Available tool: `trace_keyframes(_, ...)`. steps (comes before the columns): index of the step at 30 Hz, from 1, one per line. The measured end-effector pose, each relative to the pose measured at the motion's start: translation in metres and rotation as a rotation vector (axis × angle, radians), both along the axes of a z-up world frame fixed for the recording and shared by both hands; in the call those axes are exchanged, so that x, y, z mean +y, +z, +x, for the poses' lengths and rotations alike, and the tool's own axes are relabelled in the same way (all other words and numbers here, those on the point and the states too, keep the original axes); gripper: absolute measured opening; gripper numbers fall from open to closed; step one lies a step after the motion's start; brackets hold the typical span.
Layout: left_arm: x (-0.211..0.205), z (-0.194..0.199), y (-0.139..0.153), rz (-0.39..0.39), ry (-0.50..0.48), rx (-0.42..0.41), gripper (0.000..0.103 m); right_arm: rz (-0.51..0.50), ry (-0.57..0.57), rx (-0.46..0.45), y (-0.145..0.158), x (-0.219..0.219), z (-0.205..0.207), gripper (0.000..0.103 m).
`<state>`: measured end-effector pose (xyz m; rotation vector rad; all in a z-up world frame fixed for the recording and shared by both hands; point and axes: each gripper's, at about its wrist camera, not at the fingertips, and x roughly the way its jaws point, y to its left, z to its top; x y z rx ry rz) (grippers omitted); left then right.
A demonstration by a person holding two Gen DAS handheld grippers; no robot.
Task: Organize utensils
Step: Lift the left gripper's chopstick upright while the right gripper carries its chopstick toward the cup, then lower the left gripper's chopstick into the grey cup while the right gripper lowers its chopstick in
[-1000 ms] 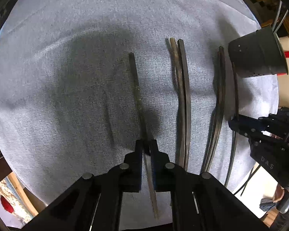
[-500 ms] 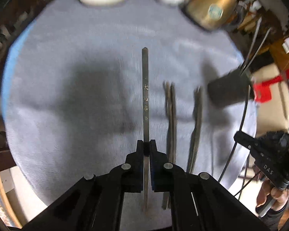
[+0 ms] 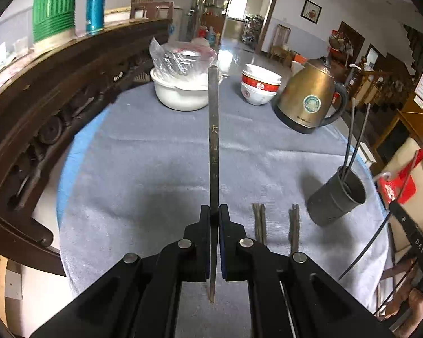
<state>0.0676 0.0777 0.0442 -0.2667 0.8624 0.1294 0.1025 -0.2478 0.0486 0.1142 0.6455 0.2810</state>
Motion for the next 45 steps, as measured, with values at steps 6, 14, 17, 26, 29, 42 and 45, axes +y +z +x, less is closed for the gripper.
trace_keyframes(6, -0.004, -0.015, -0.005, 0.032, 0.011, -0.025, 0.006, -0.051, -0.019, -0.028, -0.013, 0.0, -0.011, 0.006)
trace_keyframes(14, -0.004, -0.033, -0.002, 0.032, 0.018, -0.049, 0.006, -0.067, -0.028, -0.068, -0.014, -0.011, -0.041, 0.006)
trace_keyframes(17, -0.003, -0.037, -0.001, 0.029, 0.023, -0.055, 0.007, -0.056, -0.036, -0.075, -0.012, -0.017, -0.05, 0.006)
trace_keyframes(26, -0.001, -0.039, 0.0, 0.018, 0.029, -0.061, 0.006, -0.022, -0.056, -0.058, -0.012, -0.032, -0.054, 0.007)
trace_keyframes(29, 0.0, -0.039, 0.002, 0.013, 0.031, -0.065, 0.006, -0.01, -0.055, -0.055, -0.012, -0.033, -0.053, 0.007)
trace_keyframes(42, -0.006, -0.023, 0.038, -0.193, 0.009, -0.154, 0.006, 0.18, -0.087, -0.063, 0.019, -0.06, -0.035, 0.006)
trace_keyframes(45, -0.016, -0.015, 0.046, -0.213, -0.001, -0.18, 0.006, 0.231, -0.097, -0.074, 0.029, -0.068, -0.029, 0.006)
